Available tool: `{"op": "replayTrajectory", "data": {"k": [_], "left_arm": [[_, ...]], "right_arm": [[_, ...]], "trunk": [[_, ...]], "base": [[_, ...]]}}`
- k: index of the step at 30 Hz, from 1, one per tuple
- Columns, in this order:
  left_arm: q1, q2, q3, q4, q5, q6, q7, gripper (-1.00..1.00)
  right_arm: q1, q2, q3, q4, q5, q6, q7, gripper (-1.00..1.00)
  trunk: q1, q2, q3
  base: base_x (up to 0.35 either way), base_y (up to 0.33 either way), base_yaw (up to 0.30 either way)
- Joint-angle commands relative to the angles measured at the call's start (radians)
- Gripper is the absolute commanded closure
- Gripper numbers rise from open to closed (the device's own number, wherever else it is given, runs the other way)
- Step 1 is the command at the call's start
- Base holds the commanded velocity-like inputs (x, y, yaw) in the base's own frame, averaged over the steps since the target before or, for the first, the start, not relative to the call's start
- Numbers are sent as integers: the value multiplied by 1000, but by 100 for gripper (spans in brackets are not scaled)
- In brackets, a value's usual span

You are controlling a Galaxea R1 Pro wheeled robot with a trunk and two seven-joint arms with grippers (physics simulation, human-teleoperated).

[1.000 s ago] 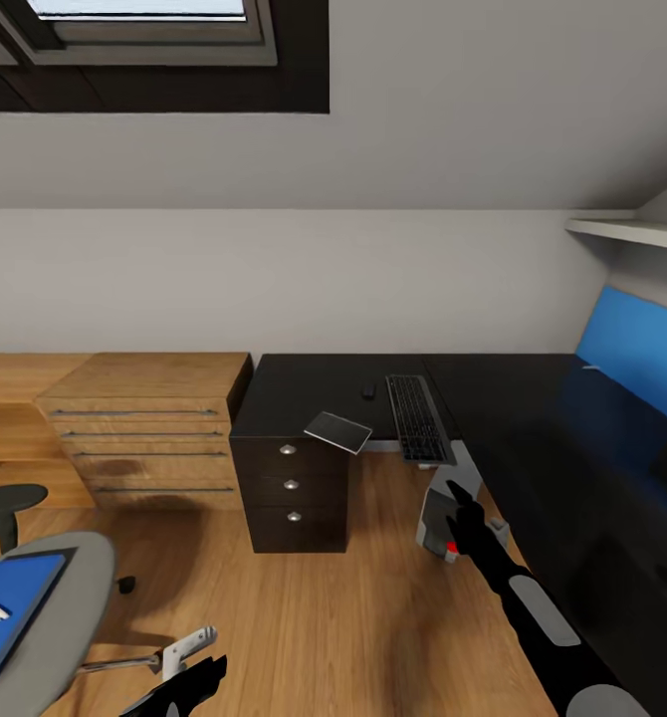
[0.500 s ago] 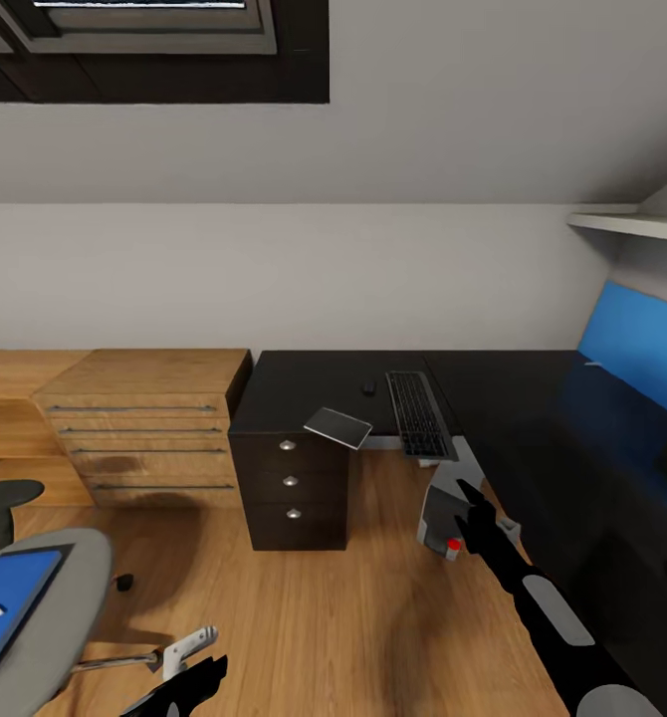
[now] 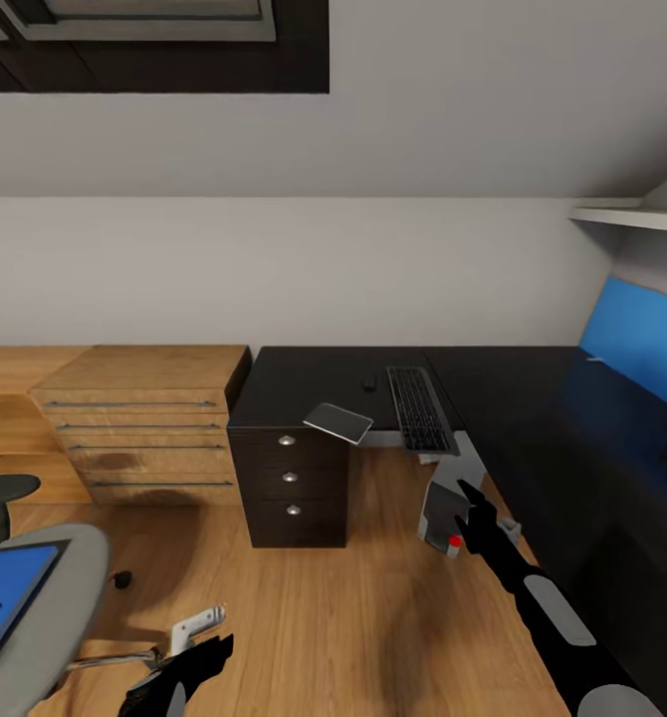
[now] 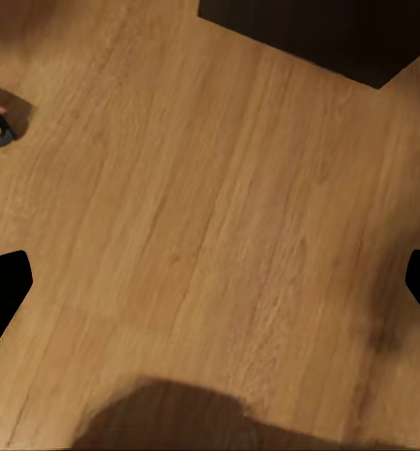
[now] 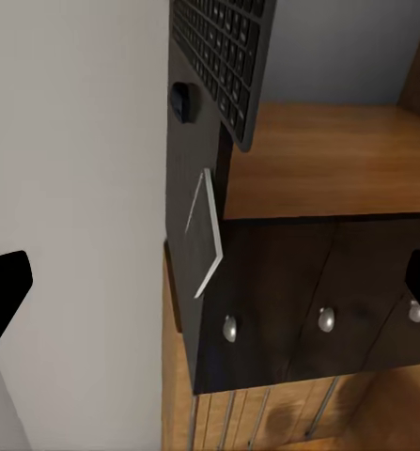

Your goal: In the bedroom, organize the workspace by keeping the computer under the desk, ensuring the monitor is on the desk, placing the keyboard on the desk next to the monitor, placing the mouse on the desk next to the keyboard, moving the folder from the swivel chair onto the desk next to the mouse, stacking the notebook on top of the folder with the pen on top of the notebook, and positioning the swivel chair next to the desk.

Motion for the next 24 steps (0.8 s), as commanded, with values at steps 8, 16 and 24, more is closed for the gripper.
{"op": "replayTrajectory", "data": {"k": [8, 16, 24], "left_arm": [[-1, -6, -65, -200, 0, 206, -7, -100], [-1, 3, -66, -165, 90, 253, -113, -100], [-1, 20, -66, -141, 104, 253, -148, -100]], "right_arm": [[-1, 3, -2, 1, -10, 9, 2, -100], [0, 3, -2, 1, -11, 9, 3, -100], [0, 1, -2, 1, -9, 10, 4, -100]], "trunk": [[31, -57, -26], [61, -113, -51], [92, -169, -76]], "base": [[0, 0, 0], [0, 0, 0], [0, 0, 0]]}}
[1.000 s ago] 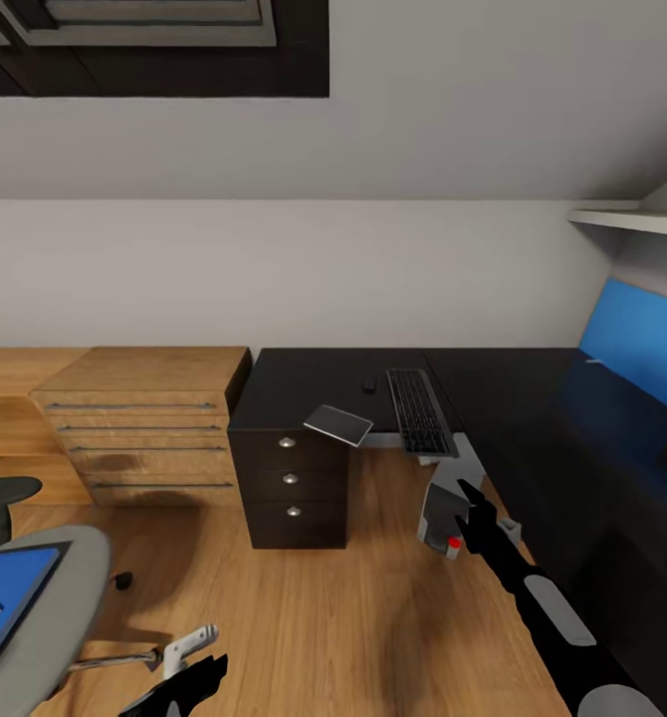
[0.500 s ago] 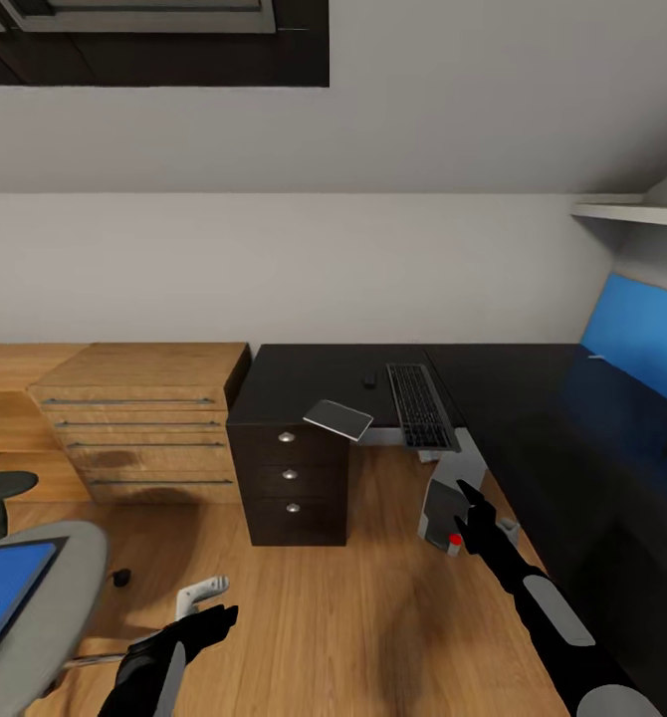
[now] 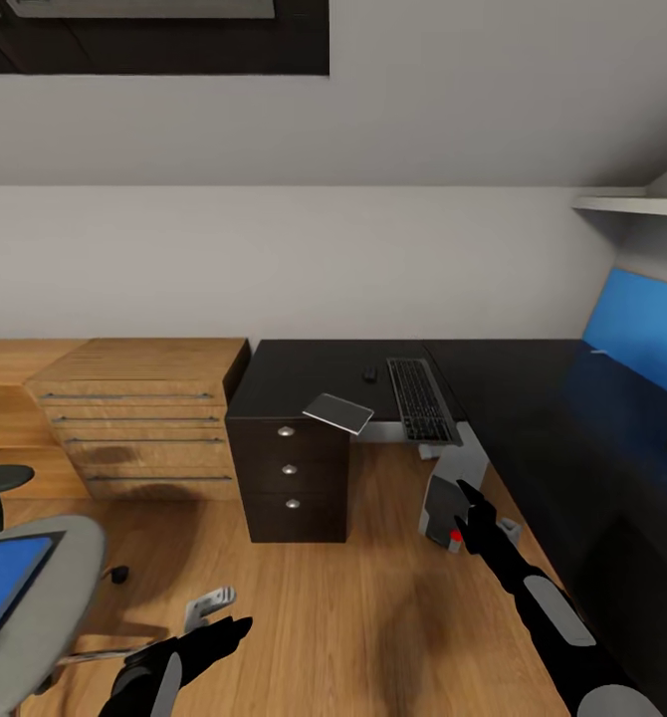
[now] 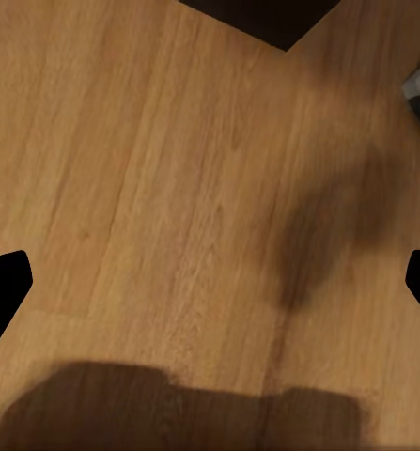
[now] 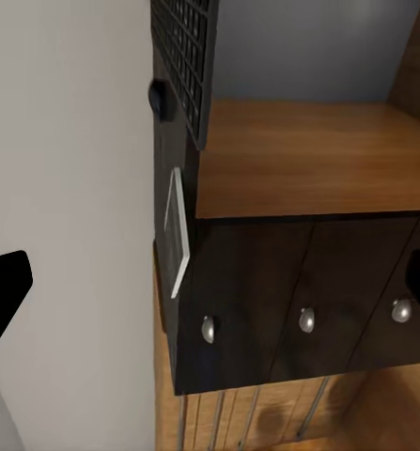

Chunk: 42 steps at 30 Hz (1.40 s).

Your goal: In the bedroom, organize the workspace by keeping the computer under the desk, ensuring the monitor is on the desk, placing the keyboard on the desk next to the monitor, placing the mouse on the desk next to the keyboard, moving the folder from the swivel chair onto the desk next to the mouse, stacking the notebook on top of the folder with the pen on top of the notebook, and positioning the swivel chair next to the desk.

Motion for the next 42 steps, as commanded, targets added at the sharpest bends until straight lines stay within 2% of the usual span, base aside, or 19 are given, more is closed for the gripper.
{"op": "replayTrajectory", "data": {"k": [1, 9, 13, 18, 22, 31, 42], "left_arm": [[-1, -1, 4, 0, 5, 7, -5, -100], [-1, 1, 4, 5, 5, 7, -6, -100], [-1, 1, 4, 12, 5, 7, -6, -100], [-1, 1, 4, 15, 5, 7, -7, -100], [-1, 1, 4, 15, 6, 7, -7, -100], [-1, 1, 4, 16, 6, 7, -6, -100], [-1, 2, 8, 20, 6, 5, -9, -100]], "right_arm": [[-1, 0, -2, 0, -9, 8, 1, -100], [-1, -2, -3, -1, -12, 15, 1, -100], [-1, -4, -8, -1, -13, 87, 1, -100], [-1, -4, -50, -2, -14, 157, 1, -100], [-1, -4, -65, -1, -14, 168, 0, -100], [-1, -3, -69, -1, -13, 166, 3, -100], [-1, -2, -70, -1, -12, 160, 3, -100]], "trunk": [[4, -8, -4], [35, -64, -29], [50, -92, -42], [69, -127, -57], [84, -155, -70], [119, -218, -98], [119, -218, -98]], "base": [[0, 0, 0], [0, 0, 0], [0, 0, 0], [0, 0, 0], [0, 0, 0], [0, 0, 0], [1, 0, 0]]}}
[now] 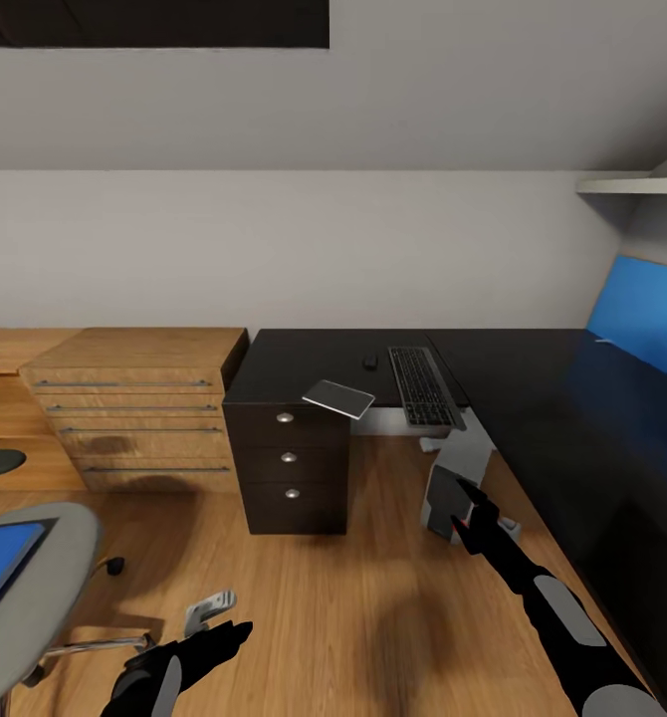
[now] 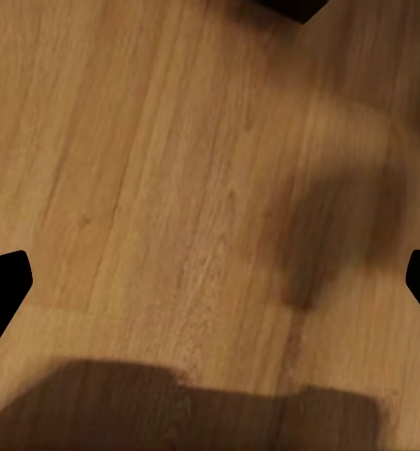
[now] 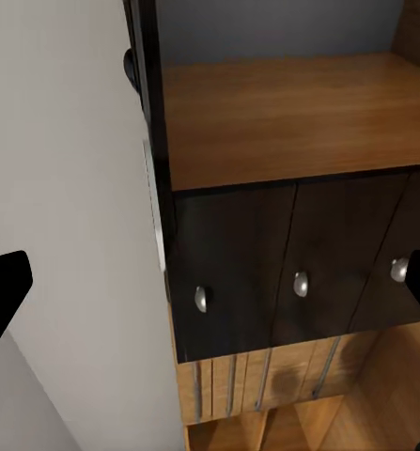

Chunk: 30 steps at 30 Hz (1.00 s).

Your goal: In the bedroom, organize the workspace by keeping the computer under the desk, ensuring the monitor is on the desk, placing the keyboard on the desk next to the monitor, placing the mouse on the desk next to the keyboard, moving the folder from the swivel chair onto the desk next to the mouse, stacking the notebook on top of the folder with the pen on top of the notebook, and positioning the swivel chair next to the desk.

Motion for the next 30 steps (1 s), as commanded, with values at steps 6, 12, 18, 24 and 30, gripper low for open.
{"op": "replayTrajectory", "data": {"k": [6, 12, 18, 24, 30], "left_arm": [[-1, 2, 6, 27, 5, -6, -4, -100], [-1, 4, 4, 33, 4, -20, -4, -100], [-1, 4, 4, 33, 4, -22, -4, -100], [-1, 4, 4, 34, 4, -22, -4, -100], [-1, 4, 4, 35, 4, -22, -4, -100]], "right_arm": [[-1, 0, -2, 1, -6, -6, 1, -100], [-1, 0, -3, 1, -6, -12, 1, -100], [0, 0, -4, 1, -7, -12, 1, -100], [0, -1, -5, 2, -7, -12, 1, -100], [0, -1, -32, 1, -7, -10, 0, -100]], "trunk": [[0, 0, -1], [0, 0, -1], [0, 0, -1], [0, 0, -1], [0, 0, -1]], "base": [[173, 0, 0], [311, 0, 0], [324, 0, 0], [276, 0, 0], [77, 0, 0]]}}
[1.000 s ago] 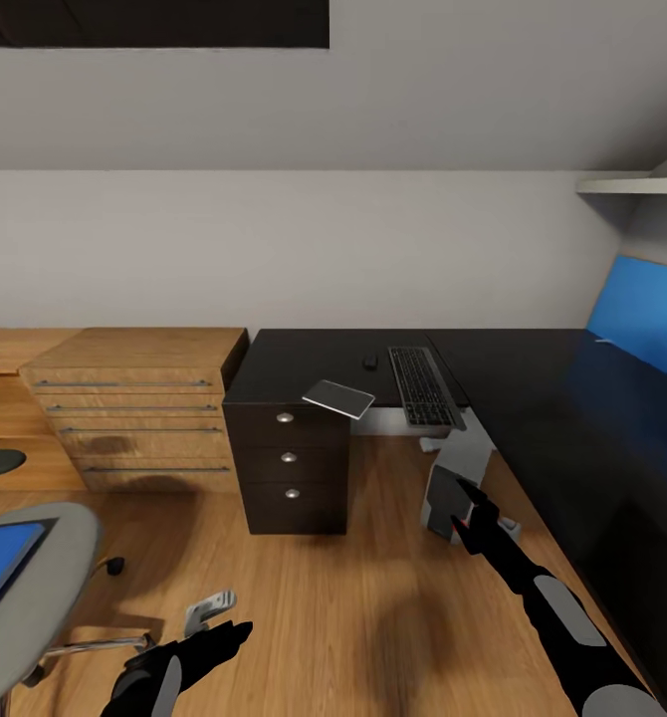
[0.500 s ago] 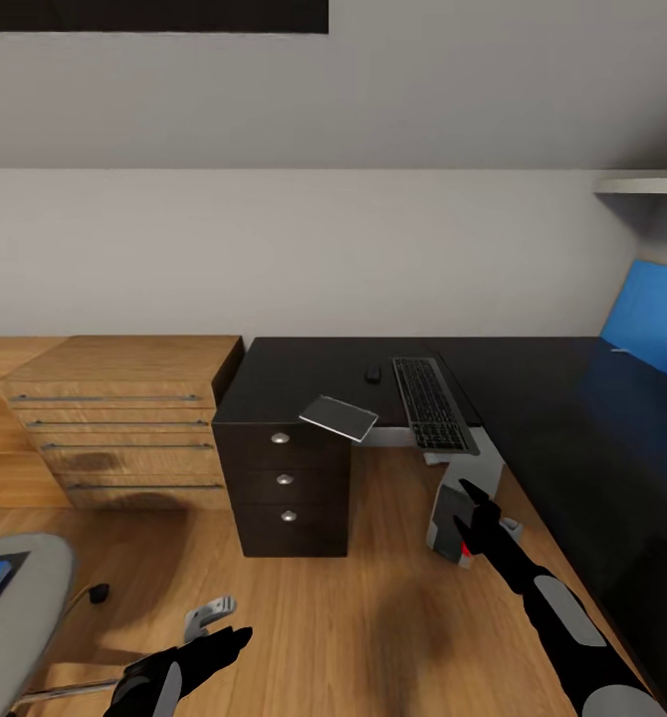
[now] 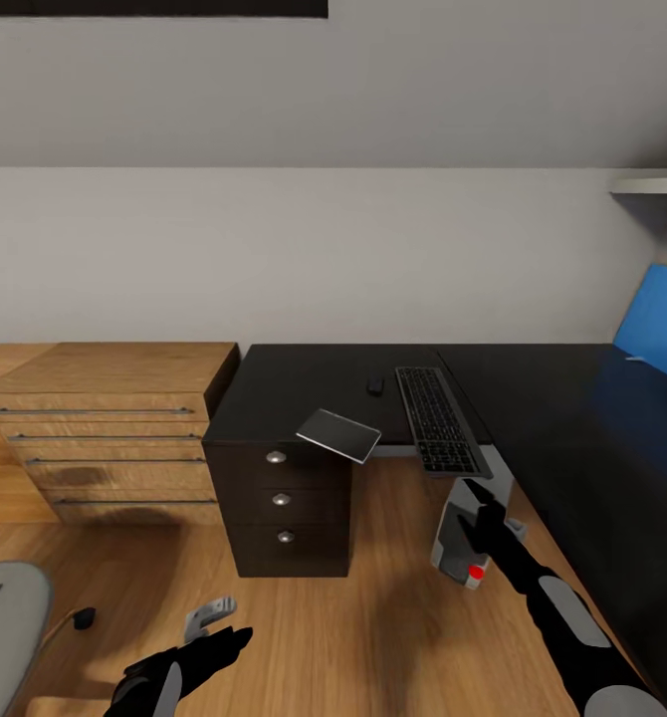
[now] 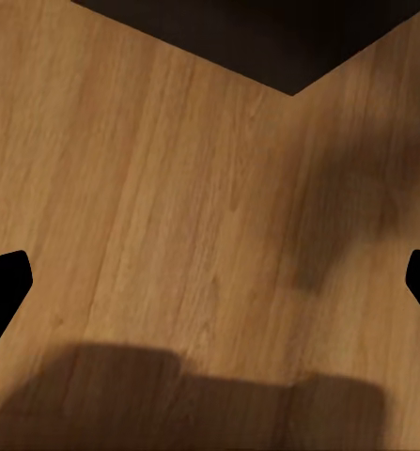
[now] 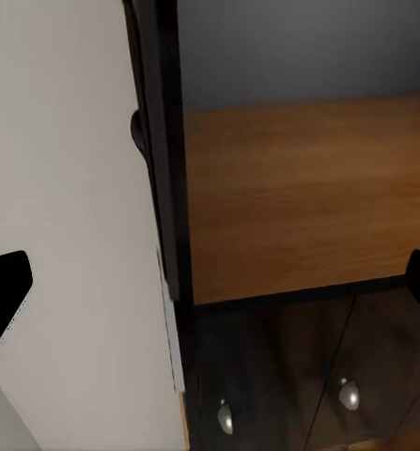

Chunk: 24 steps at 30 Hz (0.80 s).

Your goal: In the bedroom, organize the workspace by keeping the computer under the desk, ensuring the monitor is on the desk, placing the keyboard on the desk next to the monitor, placing the mouse on the desk next to the keyboard, moving the folder from the swivel chair onto the desk next to the mouse, stacking the notebook on top of the folder with the pen on top of the notebook, and positioning the swivel chair next to the desk.

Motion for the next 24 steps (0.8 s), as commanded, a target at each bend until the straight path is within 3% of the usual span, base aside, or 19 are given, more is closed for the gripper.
{"op": "replayTrajectory", "data": {"k": [1, 11, 24], "left_arm": [[-1, -1, 5, -1, 4, 7, -4, -100], [-1, -1, 5, 20, 4, 7, -4, -100], [-1, 0, 5, 22, 4, 6, -4, -100]], "right_arm": [[-1, 0, -4, 0, -6, 8, 1, -100], [-1, 0, -12, 0, -5, 6, 45, -100], [-1, 0, -13, 0, -3, 6, 52, -100]], "trunk": [[0, 0, -1], [0, 0, -1], [0, 0, -1]], "base": [[21, 0, 0], [5, 0, 0], [7, 0, 0]]}}
